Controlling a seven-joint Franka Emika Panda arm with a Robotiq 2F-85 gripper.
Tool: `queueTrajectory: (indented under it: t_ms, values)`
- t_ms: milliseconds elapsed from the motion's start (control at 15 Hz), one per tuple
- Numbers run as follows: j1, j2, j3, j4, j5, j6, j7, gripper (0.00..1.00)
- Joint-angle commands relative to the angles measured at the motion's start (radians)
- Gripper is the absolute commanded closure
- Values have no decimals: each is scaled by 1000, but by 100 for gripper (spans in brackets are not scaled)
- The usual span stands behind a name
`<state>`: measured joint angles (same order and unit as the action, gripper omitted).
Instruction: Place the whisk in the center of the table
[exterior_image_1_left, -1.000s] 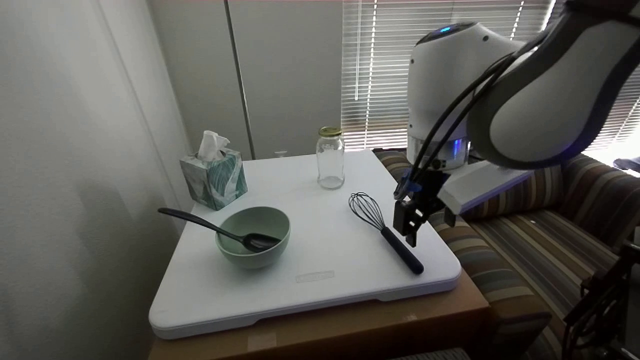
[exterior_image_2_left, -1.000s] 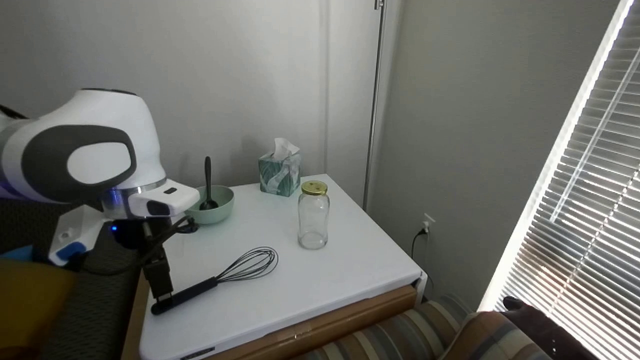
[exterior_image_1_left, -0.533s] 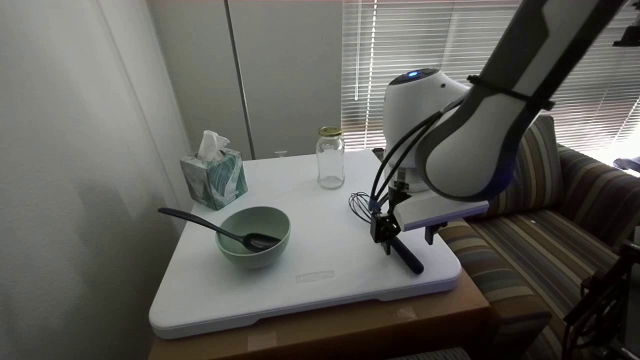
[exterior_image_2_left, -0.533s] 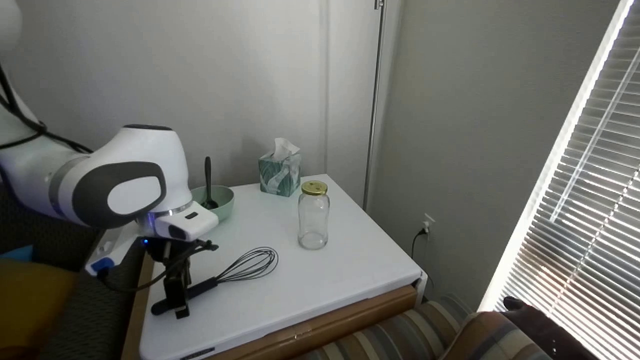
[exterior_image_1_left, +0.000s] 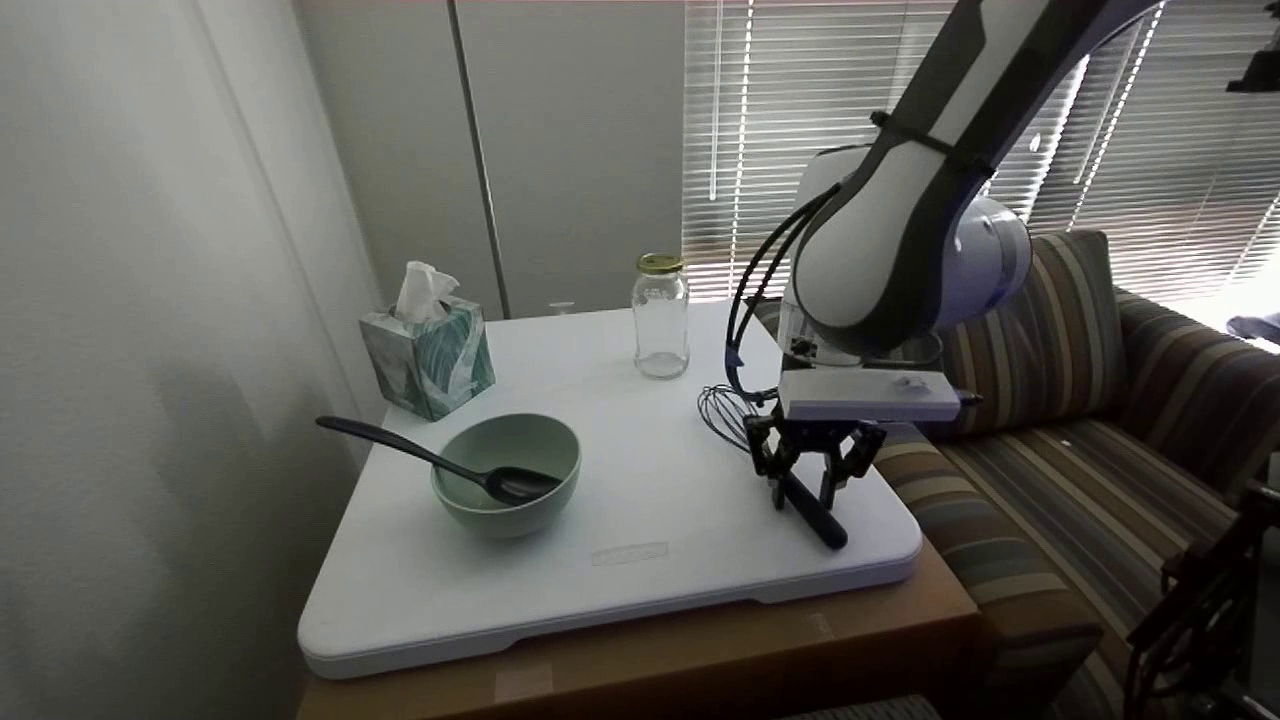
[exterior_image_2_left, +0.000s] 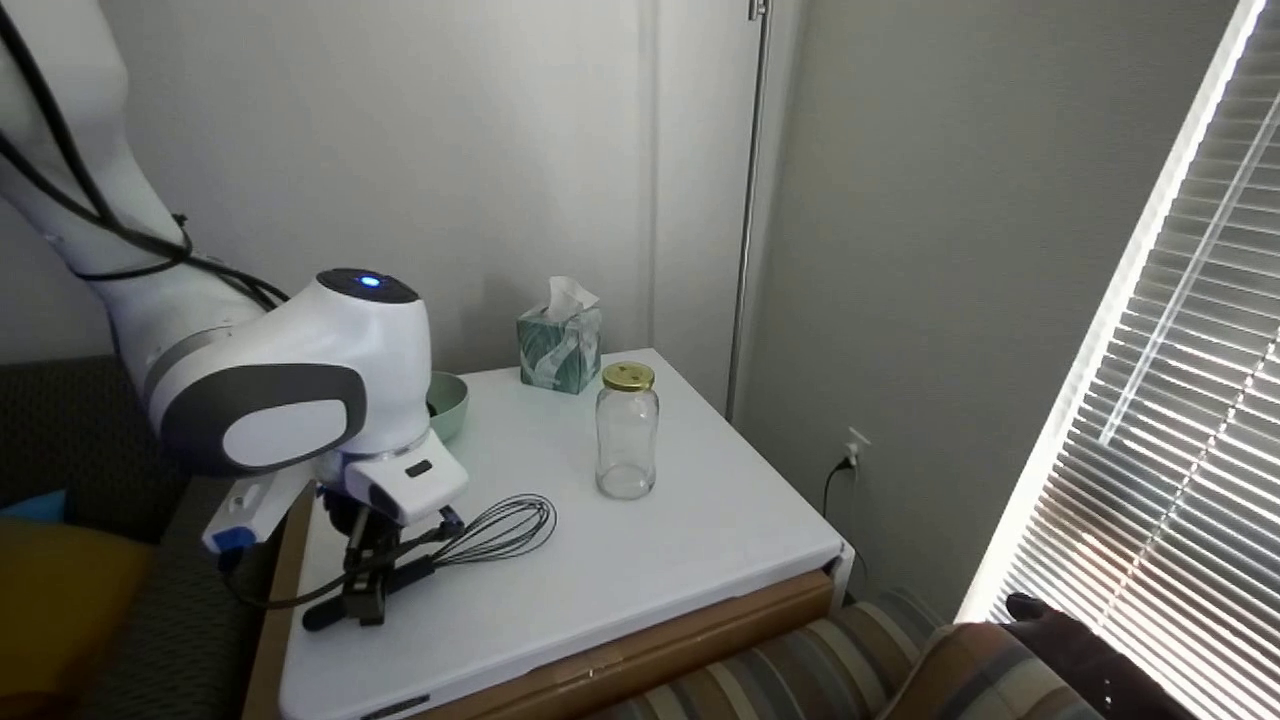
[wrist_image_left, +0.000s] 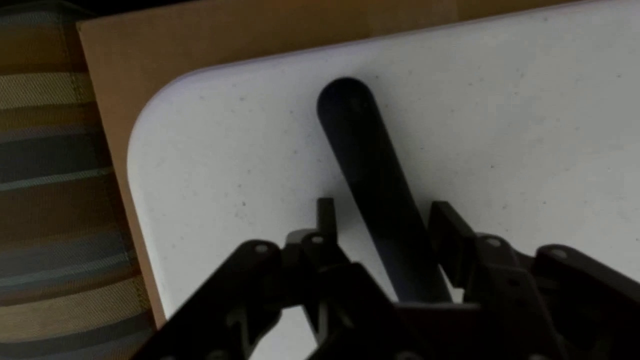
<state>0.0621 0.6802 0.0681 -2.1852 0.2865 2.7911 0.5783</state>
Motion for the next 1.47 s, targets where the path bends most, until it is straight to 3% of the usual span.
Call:
queueTrajectory:
  t_ms: [0,200,667,933,1200,1400]
  values:
    - [-12,10,3,1,17,13,-114,80]
    - [37,-5,-42,-3,-57,-5,-188,97]
    - [140,-29,-117,19,-271,-71,-298,94]
    - [216,-37,-204,71,-441,-164,-321,94]
    - [243,-20,-245,176,-613,-219,-360,94]
    - [230,12,-232,252,-666,-187,-372,94]
